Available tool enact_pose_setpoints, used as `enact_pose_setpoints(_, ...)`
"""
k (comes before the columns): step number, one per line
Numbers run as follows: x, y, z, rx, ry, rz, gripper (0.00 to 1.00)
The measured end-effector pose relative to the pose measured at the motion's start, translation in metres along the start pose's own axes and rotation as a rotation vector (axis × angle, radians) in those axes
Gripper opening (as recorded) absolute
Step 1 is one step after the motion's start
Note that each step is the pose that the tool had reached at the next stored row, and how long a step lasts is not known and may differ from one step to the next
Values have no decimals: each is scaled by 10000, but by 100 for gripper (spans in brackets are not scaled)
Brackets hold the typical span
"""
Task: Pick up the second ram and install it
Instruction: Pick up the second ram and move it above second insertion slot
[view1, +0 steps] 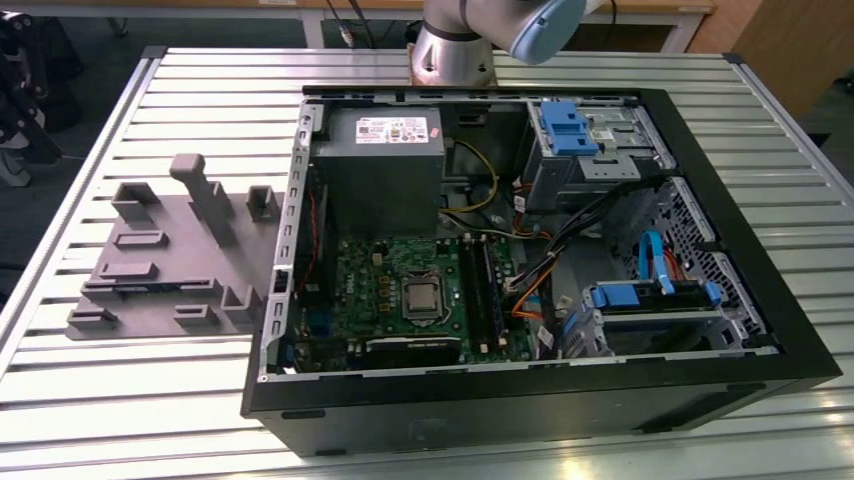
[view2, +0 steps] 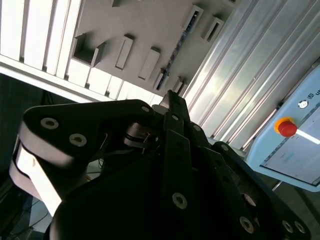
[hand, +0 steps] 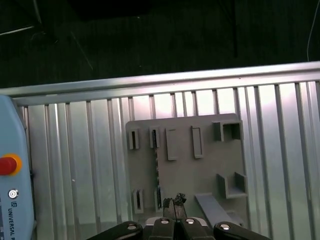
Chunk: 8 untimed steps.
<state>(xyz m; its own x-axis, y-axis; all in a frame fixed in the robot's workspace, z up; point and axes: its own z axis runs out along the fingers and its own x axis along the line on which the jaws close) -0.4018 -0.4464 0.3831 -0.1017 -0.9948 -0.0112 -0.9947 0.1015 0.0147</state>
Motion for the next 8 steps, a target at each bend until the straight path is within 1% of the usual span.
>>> enact_pose_setpoints(8, 4, 3, 0, -1, 2, -212, 11)
